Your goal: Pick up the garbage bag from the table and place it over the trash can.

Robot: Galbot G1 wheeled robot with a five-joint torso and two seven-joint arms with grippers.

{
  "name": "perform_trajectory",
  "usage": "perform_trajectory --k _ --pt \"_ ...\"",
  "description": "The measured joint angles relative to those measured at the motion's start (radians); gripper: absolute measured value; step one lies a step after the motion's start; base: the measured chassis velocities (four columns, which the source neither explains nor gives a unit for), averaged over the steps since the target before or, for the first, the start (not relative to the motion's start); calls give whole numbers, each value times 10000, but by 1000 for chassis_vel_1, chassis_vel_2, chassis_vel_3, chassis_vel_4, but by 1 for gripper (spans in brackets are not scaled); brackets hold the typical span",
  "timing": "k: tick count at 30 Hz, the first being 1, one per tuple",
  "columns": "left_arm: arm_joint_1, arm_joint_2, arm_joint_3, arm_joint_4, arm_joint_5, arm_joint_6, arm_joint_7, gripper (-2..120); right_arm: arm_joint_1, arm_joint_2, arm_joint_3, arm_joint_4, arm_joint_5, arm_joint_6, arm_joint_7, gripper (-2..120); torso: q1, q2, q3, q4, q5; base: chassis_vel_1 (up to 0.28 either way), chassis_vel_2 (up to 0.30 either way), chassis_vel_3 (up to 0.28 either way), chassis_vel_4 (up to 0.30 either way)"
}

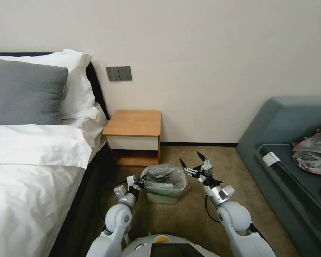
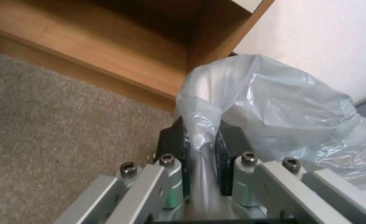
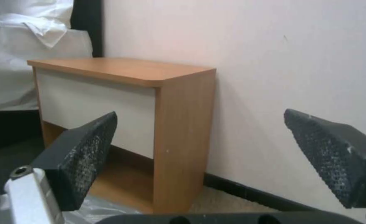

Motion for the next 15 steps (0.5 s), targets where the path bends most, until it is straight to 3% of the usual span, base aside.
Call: perform_trajectory --k 3,13,15 --pt "18 4 0 23 2 20 5 13 4 16 -1 2 2 0 -5 100 0 0 0 0 0 0 0 0 0" --pt "101 23 24 47 16 107 28 52 41 13 -17 -1 13 4 -21 100 0 0 0 0 0 0 0 0 0" --pt "117 27 29 43 18 130 21 53 51 6 -23 -1 15 4 -25 100 0 0 0 0 0 0 0 0 0"
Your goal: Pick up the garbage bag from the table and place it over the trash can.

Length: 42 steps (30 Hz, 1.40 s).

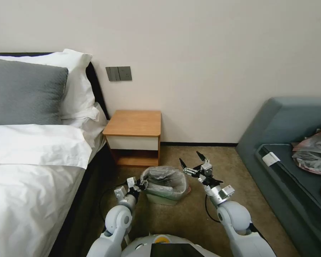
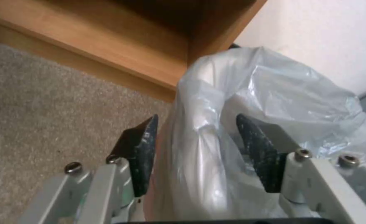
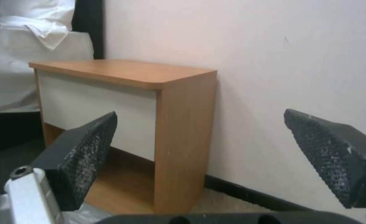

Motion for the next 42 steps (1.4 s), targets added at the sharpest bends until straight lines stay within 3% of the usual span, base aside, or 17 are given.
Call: perform_trajectory --k 8,11,14,15,18,23,28,42 --pt "165 42 4 -287 541 -157 -153 54 92 -8 -30 -10 30 -29 43 100 0 0 0 1 -1 0 0 0 0" --pt "167 77 -44 -432 1092 -446 -54 61 73 119 -71 12 -19 -73 437 100 0 0 0 0 0 0 0 0 0" --pt "42 164 -184 -200 3535 -1642 803 62 -158 358 -146 249 -286 -486 1617 100 0 -1 0 1 -1 0 0 0 0" --pt "42 164 -184 -200 3535 -1642 803 62 -158 358 -146 249 -286 -486 1617 100 0 -1 0 1 -1 0 0 0 0" --pt "-234 242 -418 489 4761 -3799 1563 63 -623 790 -166 240 -835 -349 2577 100 0 -1 0 -3 -1 0 0 0 0" --pt "-408 296 -544 941 5020 -4829 1864 69 -1258 1354 -339 -61 -1382 345 2959 100 0 -1 0 -3 -1 0 0 0 0" --pt "-345 302 -564 1026 5117 -4989 1882 81 -1339 1570 -325 -167 -1595 618 2901 100 0 -1 0 2 -2 0 0 0 0" --pt "-326 299 -565 1027 5099 -4960 1851 82 -1322 1560 -310 -173 -1600 630 2832 100 0 -1 0 0 0 0 0 0 0"
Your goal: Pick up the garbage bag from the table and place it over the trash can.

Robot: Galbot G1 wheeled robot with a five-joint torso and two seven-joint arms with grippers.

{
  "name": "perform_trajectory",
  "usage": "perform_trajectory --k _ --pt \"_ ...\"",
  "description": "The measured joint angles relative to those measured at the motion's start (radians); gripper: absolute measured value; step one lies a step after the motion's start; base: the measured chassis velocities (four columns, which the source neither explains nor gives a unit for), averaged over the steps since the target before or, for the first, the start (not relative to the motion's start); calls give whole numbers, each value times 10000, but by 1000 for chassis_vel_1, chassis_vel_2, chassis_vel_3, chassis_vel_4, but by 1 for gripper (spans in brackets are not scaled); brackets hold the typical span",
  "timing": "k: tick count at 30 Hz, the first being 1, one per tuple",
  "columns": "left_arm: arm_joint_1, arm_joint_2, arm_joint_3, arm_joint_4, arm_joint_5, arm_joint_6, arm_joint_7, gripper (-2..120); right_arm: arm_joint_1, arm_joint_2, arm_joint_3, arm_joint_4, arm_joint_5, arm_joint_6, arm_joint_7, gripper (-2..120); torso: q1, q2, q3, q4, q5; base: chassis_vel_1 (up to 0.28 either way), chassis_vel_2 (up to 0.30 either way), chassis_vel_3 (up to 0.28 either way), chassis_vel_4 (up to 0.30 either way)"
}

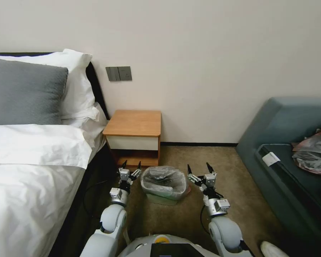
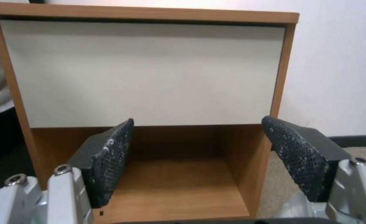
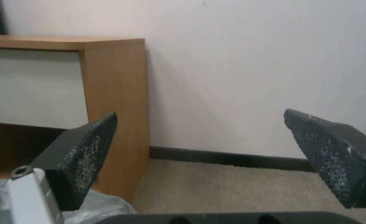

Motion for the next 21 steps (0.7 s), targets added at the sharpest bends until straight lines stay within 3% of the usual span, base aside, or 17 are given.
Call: perform_trajectory --k 21 --pt "4 -2 7 -18 -42 44 -24 82 11 -12 4 2 11 -6 -20 100 0 0 0 0 0 0 0 0 0"
